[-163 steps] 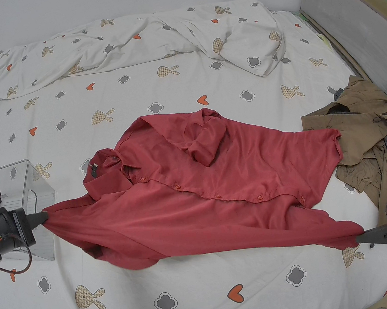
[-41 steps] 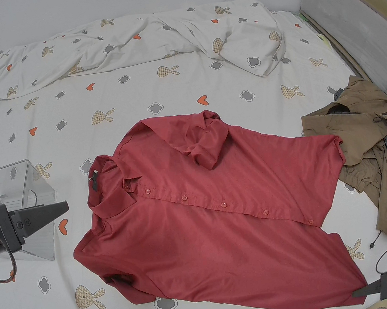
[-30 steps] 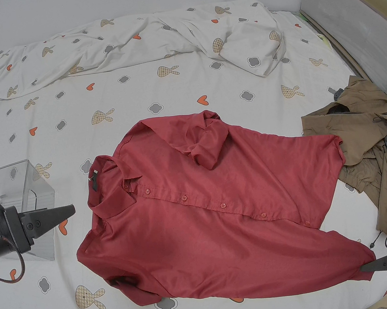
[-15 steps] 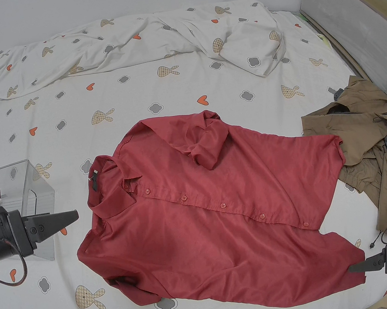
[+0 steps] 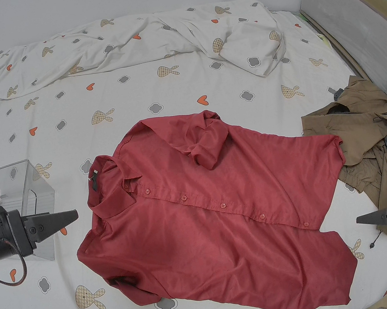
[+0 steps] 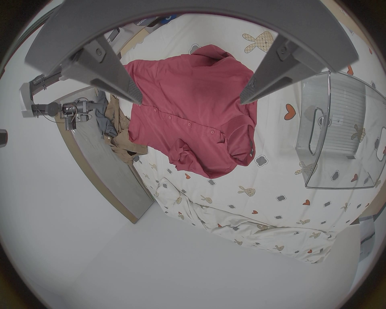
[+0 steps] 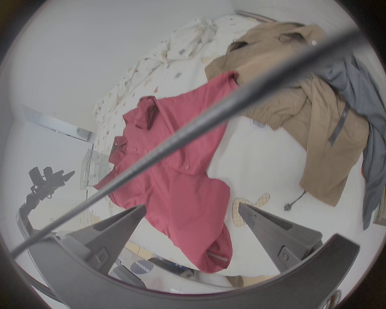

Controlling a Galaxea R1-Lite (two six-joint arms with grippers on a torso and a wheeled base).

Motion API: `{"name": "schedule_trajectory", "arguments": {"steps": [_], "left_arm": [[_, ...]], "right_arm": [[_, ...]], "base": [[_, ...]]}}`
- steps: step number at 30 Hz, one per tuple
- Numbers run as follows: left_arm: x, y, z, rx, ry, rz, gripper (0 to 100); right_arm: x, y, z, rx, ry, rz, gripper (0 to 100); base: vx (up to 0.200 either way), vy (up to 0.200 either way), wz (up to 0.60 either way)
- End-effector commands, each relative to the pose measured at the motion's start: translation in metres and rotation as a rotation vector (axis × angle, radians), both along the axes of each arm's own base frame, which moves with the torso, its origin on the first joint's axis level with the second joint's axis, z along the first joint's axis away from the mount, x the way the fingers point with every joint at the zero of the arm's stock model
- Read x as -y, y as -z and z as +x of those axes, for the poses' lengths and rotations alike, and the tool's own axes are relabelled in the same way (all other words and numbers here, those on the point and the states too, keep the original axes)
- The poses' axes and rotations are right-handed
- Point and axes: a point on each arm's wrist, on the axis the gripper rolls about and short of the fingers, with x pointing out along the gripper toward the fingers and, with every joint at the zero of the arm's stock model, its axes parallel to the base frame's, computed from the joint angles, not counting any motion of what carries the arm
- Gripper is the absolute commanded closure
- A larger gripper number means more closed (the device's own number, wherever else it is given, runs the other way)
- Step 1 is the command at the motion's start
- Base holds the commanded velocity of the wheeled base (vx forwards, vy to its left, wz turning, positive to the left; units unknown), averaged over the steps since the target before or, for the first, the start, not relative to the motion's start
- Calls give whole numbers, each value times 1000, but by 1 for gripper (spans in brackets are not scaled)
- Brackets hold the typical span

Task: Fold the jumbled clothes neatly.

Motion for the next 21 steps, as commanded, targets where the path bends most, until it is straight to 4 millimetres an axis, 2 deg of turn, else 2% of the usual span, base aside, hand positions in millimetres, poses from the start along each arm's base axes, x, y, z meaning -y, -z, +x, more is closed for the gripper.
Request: {"name": "schedule_trajectory", "arguments": {"steps": [1, 2, 3, 4, 5, 7, 9, 11, 12, 21], "left_arm": [[0, 0, 1, -1, 3, 0, 0], [1, 1, 1, -2, 5, 2, 0], [0, 0, 0, 1, 5, 1, 0], [0, 1, 0, 0, 5, 1, 0], [0, 0, -1, 2, 5, -1, 0], [0, 0, -2, 6, 7, 0, 0], [0, -1, -2, 10, 7, -1, 0], [0, -1, -2, 10, 7, -1, 0], [0, 0, -3, 7, 8, 0, 0], [0, 0, -3, 7, 8, 0, 0]], "right_arm": [[15, 17, 61, -52, 57, 1, 0], [18, 20, 70, -43, 67, 1, 0], [24, 25, 88, -12, 82, -2, 0], [26, 27, 95, 6, 86, -3, 0], [29, 29, 112, 56, 91, -8, 0], [32, 31, 131, 122, 94, -16, 0], [32, 33, 144, 153, 91, -17, 0], [32, 33, 144, 153, 91, -17, 0], [33, 26, 160, 194, 85, -18, 0], [36, 11, 190, 265, 85, -26, 0]], "base": [[0, 0, 0], [0, 0, 0], [0, 0, 0], [0, 0, 0], [0, 0, 0], [0, 0, 0], [0, 0, 0], [0, 0, 0], [0, 0, 0], [0, 0, 0]]}}
